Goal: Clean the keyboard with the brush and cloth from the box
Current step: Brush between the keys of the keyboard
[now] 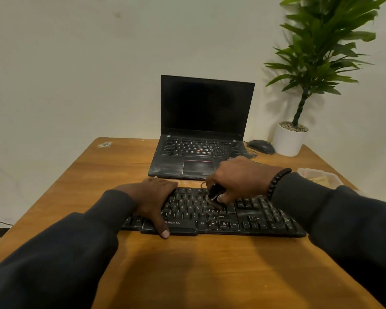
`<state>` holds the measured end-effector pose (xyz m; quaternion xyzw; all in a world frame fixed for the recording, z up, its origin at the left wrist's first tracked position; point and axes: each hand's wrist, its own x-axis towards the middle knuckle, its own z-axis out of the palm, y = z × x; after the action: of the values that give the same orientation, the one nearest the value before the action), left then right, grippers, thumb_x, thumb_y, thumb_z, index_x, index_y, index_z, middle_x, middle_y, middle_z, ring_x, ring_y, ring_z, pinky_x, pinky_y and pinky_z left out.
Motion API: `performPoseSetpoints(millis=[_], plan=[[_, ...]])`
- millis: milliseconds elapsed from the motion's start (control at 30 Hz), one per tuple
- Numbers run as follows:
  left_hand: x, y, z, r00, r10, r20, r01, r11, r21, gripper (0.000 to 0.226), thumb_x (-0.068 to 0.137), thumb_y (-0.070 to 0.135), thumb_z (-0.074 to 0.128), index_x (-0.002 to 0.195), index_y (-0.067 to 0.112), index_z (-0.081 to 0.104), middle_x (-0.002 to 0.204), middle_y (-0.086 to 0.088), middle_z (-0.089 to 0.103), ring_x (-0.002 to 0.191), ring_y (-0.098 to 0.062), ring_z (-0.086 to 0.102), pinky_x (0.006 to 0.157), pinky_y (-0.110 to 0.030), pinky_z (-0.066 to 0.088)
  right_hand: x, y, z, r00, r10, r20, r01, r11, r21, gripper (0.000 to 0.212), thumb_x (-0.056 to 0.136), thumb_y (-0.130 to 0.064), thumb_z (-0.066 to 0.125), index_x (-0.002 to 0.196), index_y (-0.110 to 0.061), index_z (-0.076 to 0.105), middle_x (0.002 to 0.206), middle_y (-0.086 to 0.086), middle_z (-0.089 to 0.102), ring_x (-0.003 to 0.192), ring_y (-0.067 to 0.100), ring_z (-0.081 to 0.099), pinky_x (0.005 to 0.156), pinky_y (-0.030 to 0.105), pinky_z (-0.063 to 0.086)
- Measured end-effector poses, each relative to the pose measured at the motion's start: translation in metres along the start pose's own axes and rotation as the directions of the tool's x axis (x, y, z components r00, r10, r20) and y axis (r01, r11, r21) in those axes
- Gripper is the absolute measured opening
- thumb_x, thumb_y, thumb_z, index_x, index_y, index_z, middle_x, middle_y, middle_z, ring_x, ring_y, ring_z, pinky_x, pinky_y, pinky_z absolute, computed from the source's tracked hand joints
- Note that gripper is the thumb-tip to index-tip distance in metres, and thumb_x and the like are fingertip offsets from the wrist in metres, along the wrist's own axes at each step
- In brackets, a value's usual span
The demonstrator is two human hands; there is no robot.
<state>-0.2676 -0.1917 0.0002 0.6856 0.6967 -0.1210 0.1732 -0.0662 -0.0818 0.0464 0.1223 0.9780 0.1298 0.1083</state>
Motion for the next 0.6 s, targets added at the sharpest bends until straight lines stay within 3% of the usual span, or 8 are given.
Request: performPoseSetpoints(millis=[133, 300, 367, 500, 600], plan=[[0.016, 0.005, 0.01, 1.0, 0.016, 0.019, -0.015, 0.997, -0.071, 0.14, 0.054, 0.075, 0.08, 0.157, 0.028, -0.001, 0.167, 0.001, 0.005, 0.152, -0.027, 0.005, 0.122, -0.055, 0.013, 0.012, 0.002, 0.001, 0.999, 0.0, -0.037, -0.002, 0.999, -0.049, 0.031, 0.09, -0.042, 0.061, 0.116, -0.024, 0.057, 0.087, -0.01, 0.054, 0.077, 0.007, 0.053, 0.055, 0.015, 0.036], [0.018, 0.01, 0.009, 1.0, 0.016, 0.025, -0.014, 0.998, -0.055, 0.139, 0.057, 0.071, 0.081, 0.159, 0.025, -0.001, 0.167, 0.002, 0.004, 0.152, -0.03, 0.003, 0.121, -0.057, 0.014, 0.04, -0.002, -0.005, 0.999, -0.036, -0.014, 0.032, 0.972, -0.234, 0.035, 0.089, -0.039, 0.064, 0.118, -0.02, 0.058, 0.09, -0.004, 0.058, 0.078, 0.012, 0.055, 0.062, 0.023, 0.044], [0.02, 0.012, 0.008, 1.0, 0.019, 0.019, -0.019, 0.999, -0.044, 0.137, 0.057, 0.072, 0.081, 0.159, 0.026, 0.001, 0.167, 0.004, 0.003, 0.152, -0.031, 0.002, 0.12, -0.059, 0.015, 0.049, -0.006, -0.008, 0.997, -0.07, 0.009, 0.069, 0.946, -0.318, 0.036, 0.09, -0.038, 0.064, 0.119, -0.018, 0.058, 0.08, -0.004, 0.051, 0.074, 0.013, 0.051, 0.061, 0.025, 0.043], [0.033, 0.011, 0.013, 0.998, 0.066, -0.022, -0.067, 0.998, -0.016, 0.141, 0.043, 0.083, 0.076, 0.156, 0.025, 0.015, 0.163, 0.002, 0.02, 0.148, -0.03, 0.017, 0.118, -0.057, 0.024, 0.059, -0.012, -0.012, 0.993, -0.116, 0.028, 0.119, 0.929, -0.35, 0.034, 0.09, -0.037, 0.064, 0.116, -0.016, 0.059, 0.079, -0.003, 0.051, 0.073, 0.012, 0.055, 0.063, 0.024, 0.048], [0.038, 0.004, 0.014, 0.996, 0.085, -0.042, -0.087, 0.994, -0.062, 0.137, 0.038, 0.082, 0.077, 0.152, 0.028, 0.024, 0.156, 0.004, 0.033, 0.143, -0.026, 0.03, 0.116, -0.052, 0.03, 0.055, -0.019, -0.011, 0.993, -0.103, 0.054, 0.114, 0.961, -0.251, 0.033, 0.089, -0.037, 0.064, 0.115, -0.018, 0.059, 0.084, -0.005, 0.054, 0.075, 0.01, 0.055, 0.064, 0.022, 0.049]])
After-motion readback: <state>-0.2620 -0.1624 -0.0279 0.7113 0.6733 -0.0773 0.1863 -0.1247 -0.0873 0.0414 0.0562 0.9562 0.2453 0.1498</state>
